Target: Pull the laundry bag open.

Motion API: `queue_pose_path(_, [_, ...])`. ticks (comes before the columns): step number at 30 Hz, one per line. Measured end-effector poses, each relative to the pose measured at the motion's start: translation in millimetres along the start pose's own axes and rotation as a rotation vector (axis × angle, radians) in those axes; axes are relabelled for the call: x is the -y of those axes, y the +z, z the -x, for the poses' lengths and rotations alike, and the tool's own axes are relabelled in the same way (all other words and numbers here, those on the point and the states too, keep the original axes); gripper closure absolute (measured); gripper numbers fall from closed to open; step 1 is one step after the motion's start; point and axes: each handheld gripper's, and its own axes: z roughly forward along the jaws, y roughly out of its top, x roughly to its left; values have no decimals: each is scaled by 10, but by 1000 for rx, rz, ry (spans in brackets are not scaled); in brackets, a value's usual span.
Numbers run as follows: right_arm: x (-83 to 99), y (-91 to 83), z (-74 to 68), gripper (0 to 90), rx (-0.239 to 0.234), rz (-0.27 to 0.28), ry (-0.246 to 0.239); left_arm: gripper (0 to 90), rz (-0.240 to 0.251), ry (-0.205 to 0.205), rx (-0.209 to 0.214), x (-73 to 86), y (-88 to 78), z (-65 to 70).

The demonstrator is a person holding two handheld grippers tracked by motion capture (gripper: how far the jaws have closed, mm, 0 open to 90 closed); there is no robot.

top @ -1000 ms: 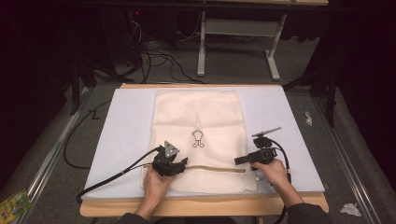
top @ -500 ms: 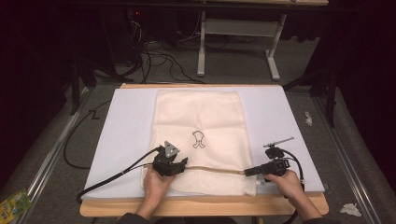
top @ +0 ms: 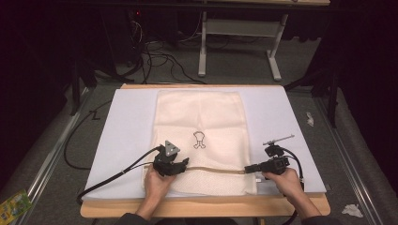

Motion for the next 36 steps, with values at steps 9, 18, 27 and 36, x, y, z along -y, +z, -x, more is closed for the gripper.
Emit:
queue_pose_path(9, [-87, -23, -112, 834, -41, 55, -39, 439, 14, -16, 141, -122, -66, 171])
queue_pose_path(18, [-223, -53, -220, 836, -85, 109, -75, 466, 27, -16, 212, -228, -102, 226])
queue_pose_path(27, [-275, -55, -288, 837, -96, 128, -93, 496, 40, -31, 278, -343, -71, 306])
queue_pose_path(36, [-323, -23, -305, 838, -98, 141, -103, 525, 31, -6, 307, -409, -81, 375])
